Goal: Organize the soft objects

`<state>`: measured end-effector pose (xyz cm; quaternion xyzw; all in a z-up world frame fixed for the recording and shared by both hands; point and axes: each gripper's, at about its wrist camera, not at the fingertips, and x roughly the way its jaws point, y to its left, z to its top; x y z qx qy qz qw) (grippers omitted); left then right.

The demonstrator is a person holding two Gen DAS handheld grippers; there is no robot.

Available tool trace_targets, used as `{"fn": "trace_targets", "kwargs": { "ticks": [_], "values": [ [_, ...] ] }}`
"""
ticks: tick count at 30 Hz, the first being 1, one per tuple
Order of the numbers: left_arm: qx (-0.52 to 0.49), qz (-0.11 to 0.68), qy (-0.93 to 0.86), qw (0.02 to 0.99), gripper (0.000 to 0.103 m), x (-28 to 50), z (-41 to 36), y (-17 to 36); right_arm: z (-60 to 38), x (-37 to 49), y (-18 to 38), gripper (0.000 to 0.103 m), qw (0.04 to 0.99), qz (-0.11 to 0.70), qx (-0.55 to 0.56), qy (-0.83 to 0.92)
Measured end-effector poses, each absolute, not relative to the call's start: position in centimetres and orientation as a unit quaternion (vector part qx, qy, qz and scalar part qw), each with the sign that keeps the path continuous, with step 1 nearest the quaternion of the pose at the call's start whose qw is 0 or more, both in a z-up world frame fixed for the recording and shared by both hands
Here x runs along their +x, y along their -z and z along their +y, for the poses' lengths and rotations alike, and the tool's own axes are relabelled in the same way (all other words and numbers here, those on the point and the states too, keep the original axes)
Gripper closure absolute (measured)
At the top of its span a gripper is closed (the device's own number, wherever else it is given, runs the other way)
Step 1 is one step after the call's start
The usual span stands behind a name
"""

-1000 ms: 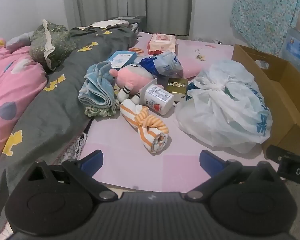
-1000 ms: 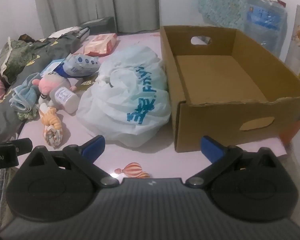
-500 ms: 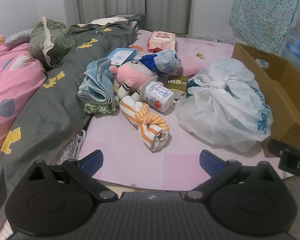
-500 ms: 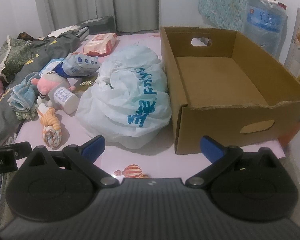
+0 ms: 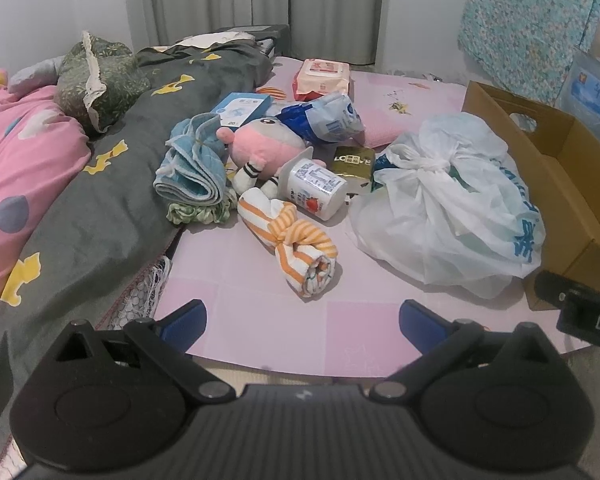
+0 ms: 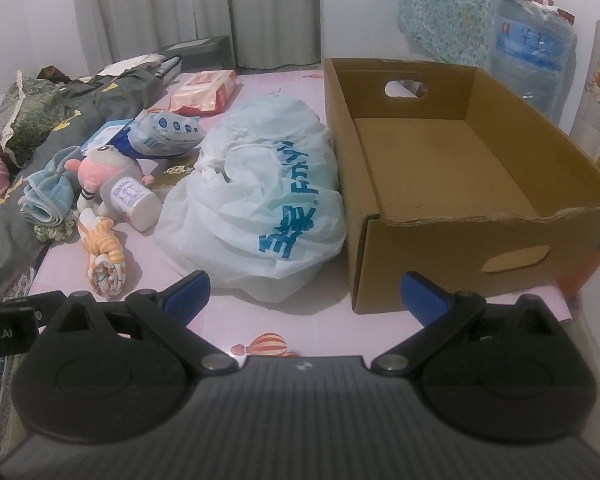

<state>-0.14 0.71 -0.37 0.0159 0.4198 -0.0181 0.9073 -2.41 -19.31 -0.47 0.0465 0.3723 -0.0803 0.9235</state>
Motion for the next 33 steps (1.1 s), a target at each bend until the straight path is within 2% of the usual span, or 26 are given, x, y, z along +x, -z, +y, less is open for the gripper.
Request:
{"fn": "trace_targets", "kwargs": {
  "ticks": [33],
  "values": [
    [0.018, 0.428, 0.013, 0.904, 0.0, 0.0, 0.77, 0.59, -19.56, -2.16, 0.98, 0.001, 0.921, 0.379, 0.056, 0.073]
  ]
}}
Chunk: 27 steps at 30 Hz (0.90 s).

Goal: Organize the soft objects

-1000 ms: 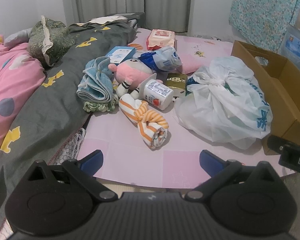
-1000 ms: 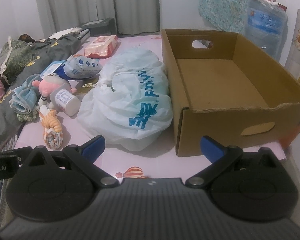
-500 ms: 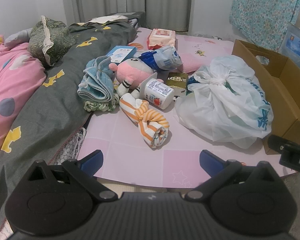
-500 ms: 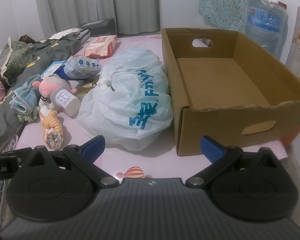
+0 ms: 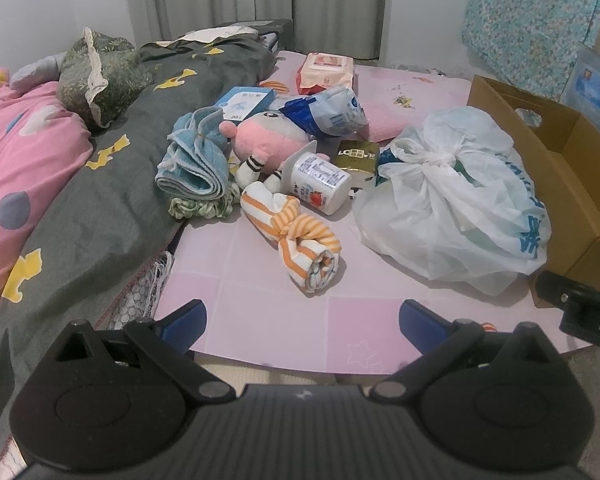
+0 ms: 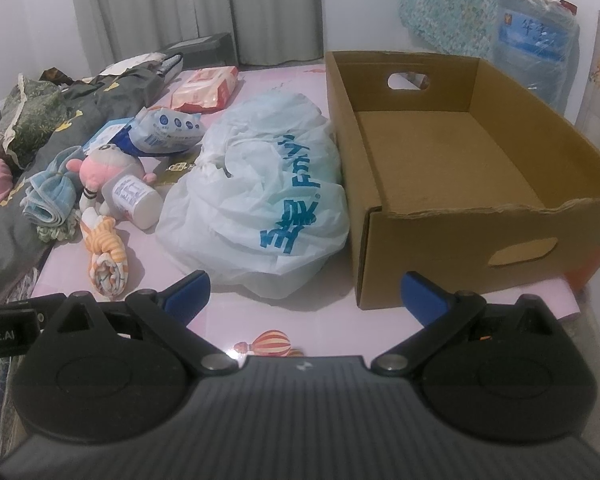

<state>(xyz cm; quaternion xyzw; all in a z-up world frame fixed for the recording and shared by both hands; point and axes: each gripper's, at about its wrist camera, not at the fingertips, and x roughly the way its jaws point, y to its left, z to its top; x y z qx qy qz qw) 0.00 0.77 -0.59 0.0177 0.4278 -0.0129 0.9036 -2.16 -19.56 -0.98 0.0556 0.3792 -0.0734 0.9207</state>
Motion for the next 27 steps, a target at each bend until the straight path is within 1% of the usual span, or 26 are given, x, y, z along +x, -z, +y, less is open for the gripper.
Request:
{"fn": "trace_targets", "kwargs": {
  "ticks": [15, 21, 27],
  "values": [
    [0.016, 0.425, 0.013, 0.905, 0.0, 0.4, 0.9, 0.5, -18.9, -2.0, 0.8, 0.001, 0.923, 0.379, 0.038, 0.053],
    [0.007, 0.404, 0.015, 0.914, 0.0, 1.6, 2.7, -0.6, -17.9, -1.8, -1.3, 0.001, 0.933, 0.359, 0.029, 0.0],
    [-0.015, 0.386, 0.023, 0.922, 0.0, 4.0, 5.1, -2.1, -16.3, 1.1, -4.4, 0.001, 0.935, 0.347, 0.003, -0.073]
  ]
}}
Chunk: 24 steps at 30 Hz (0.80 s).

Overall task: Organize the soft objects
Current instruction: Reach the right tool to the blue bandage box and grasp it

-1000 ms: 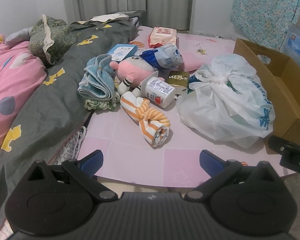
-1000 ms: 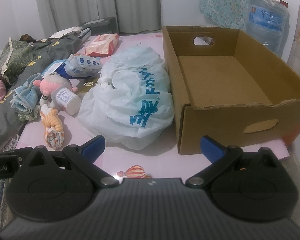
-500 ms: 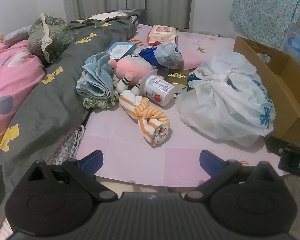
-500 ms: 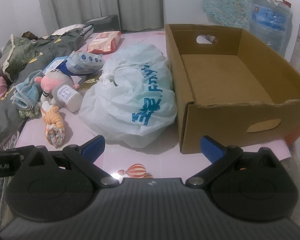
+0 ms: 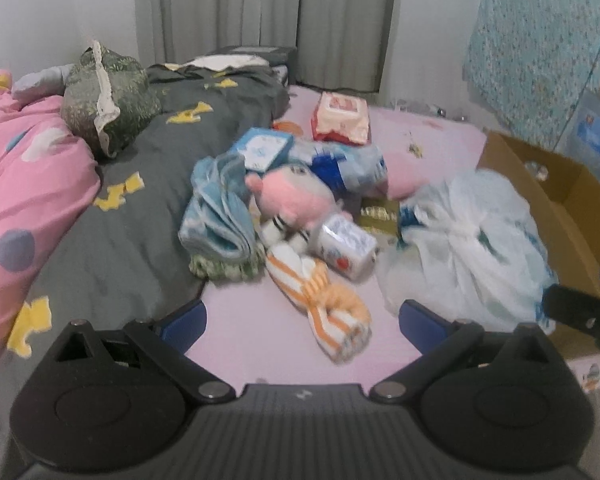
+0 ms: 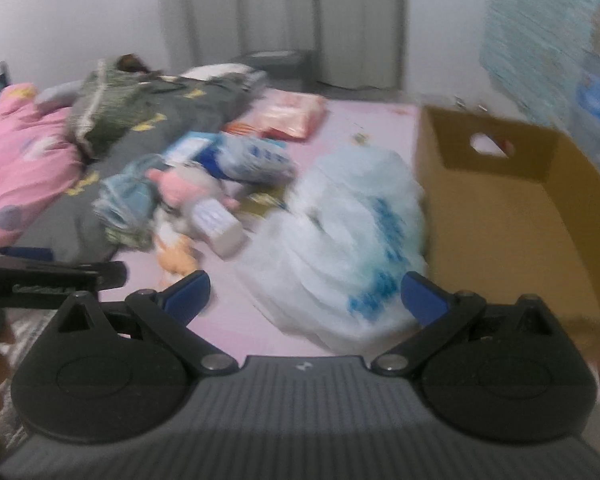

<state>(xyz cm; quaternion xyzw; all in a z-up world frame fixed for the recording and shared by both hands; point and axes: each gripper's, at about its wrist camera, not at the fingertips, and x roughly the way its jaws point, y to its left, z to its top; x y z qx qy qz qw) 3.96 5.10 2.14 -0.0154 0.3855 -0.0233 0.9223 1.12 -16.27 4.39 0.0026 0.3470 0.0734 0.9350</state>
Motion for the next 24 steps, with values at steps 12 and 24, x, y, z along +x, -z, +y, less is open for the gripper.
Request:
{"fn": "trace_targets", "kwargs": {
  "ticks": [12, 24],
  "values": [
    [-0.002, 0.339, 0.033, 0.94, 0.001, 10.7, 8.3, -5.8, -15.6, 15.2, -10.4, 0.001, 0.884, 0.415, 0.066, -0.206],
    [0.082, 0.393, 0.104, 0.91, 0.002, 24.6, 11.3, -4.8, -8.8, 35.6, -5.0, 0.019, 0.777, 0.54, 0.212, -0.246]
  ]
}}
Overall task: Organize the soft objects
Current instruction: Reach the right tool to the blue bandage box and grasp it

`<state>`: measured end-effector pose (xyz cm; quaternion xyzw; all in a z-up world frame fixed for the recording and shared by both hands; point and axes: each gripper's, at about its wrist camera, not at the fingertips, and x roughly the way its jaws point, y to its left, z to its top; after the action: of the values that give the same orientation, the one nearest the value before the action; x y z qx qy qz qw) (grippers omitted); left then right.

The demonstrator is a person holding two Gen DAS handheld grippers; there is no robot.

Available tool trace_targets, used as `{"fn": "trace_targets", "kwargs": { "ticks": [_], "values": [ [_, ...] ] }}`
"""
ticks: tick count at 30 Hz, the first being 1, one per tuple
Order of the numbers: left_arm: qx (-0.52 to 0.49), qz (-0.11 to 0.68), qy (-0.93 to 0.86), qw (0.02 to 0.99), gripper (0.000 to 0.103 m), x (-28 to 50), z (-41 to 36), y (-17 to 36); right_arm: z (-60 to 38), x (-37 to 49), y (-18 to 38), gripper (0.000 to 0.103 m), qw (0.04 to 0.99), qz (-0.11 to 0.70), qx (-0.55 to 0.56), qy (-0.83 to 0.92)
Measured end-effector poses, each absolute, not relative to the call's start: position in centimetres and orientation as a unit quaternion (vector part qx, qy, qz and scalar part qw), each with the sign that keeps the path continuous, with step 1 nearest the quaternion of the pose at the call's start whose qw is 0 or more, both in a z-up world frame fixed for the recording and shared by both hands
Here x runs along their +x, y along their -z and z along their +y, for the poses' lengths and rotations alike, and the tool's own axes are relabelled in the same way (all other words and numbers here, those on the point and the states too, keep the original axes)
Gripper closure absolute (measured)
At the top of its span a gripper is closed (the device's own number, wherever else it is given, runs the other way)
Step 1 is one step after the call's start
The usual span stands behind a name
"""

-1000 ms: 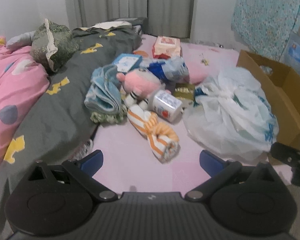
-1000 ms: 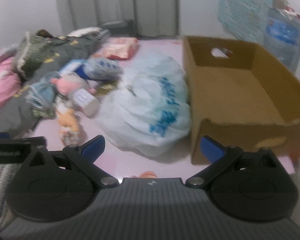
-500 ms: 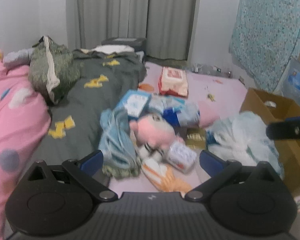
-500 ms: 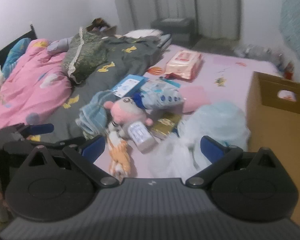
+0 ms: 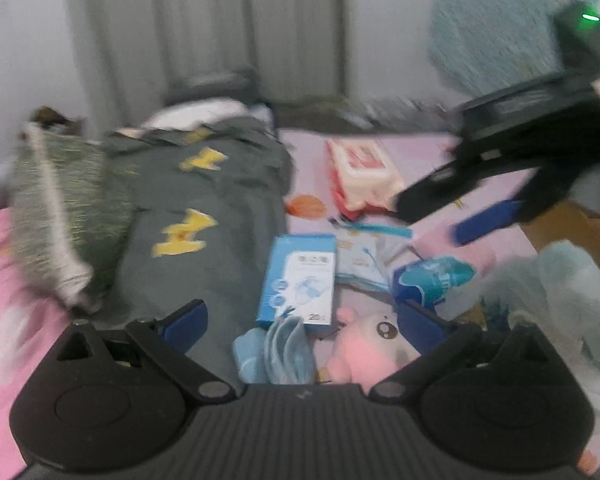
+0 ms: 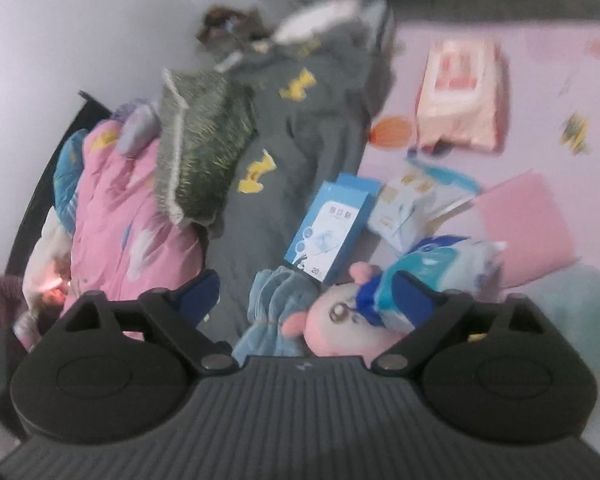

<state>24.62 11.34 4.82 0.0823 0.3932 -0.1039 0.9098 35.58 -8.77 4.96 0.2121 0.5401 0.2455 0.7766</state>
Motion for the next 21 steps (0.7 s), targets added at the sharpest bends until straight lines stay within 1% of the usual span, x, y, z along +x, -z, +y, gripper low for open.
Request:
{"fn": "trace_targets", "kwargs": {
  "ticks": [3, 8, 11, 21],
  "values": [
    [0.09, 0.428, 0.13, 0.89, 0.007, 28.3, 11.3, -2.8, -6.5, 39.2, -1.3, 0.028, 0.746, 0.583, 0.225, -0.23],
    [0.121, 0.467, 0.128, 0.866, 0.007, 33.1, 10.2, 1.1, -4.5, 43.1, 3.0, 0.038, 0.711, 0.626, 0.238, -0.215],
    [0.13, 0.494, 0.138, 0.849, 0.007, 35.4, 9.9, 2.8, -4.0, 44.8, 5.5, 0.046, 0.688, 0.648, 0.252, -0.208],
    [0.118, 0.541, 0.132, 0.822, 0.007, 39.5, 10.4, 6.2, -3.2, 47.5, 9.5, 0.057, 0.669, 0.669, 0.253, -0.202]
  ]
}}
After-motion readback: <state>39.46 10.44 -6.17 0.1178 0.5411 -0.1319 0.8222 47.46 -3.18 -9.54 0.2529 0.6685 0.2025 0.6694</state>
